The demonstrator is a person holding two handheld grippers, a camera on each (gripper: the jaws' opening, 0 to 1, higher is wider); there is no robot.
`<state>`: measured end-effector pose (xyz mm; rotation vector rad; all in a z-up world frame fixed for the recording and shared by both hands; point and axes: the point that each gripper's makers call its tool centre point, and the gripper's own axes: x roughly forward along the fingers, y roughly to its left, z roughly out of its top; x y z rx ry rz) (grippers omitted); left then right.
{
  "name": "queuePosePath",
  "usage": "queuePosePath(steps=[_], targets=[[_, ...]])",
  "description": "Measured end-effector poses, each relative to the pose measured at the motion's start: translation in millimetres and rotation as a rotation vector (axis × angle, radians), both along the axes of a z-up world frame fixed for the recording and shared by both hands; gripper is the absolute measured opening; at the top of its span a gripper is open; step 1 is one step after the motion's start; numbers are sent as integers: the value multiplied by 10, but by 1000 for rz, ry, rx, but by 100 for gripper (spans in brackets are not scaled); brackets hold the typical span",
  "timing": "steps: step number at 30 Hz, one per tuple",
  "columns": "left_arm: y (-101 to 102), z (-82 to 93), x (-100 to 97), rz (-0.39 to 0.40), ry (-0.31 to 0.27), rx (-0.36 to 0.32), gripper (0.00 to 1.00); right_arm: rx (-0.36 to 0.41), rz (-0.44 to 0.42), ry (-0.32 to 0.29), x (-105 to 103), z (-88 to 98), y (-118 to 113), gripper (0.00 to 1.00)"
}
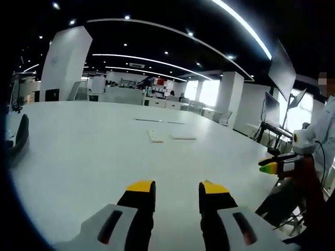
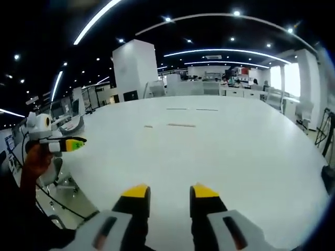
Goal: Locate the socket holder cover, grip the socket holder cover, clip it into the socket holder slot.
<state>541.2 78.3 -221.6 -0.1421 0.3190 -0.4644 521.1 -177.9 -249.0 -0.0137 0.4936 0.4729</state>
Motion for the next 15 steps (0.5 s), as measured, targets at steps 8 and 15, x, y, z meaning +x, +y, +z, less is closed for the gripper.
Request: queuePosePath(steps=[8, 15], targets=[[27, -44, 4, 3, 11, 4, 34, 8, -3, 2, -6, -8, -6, 31], [39, -41, 0, 8, 10, -4, 34, 7, -11, 11, -18, -31, -35, 31]])
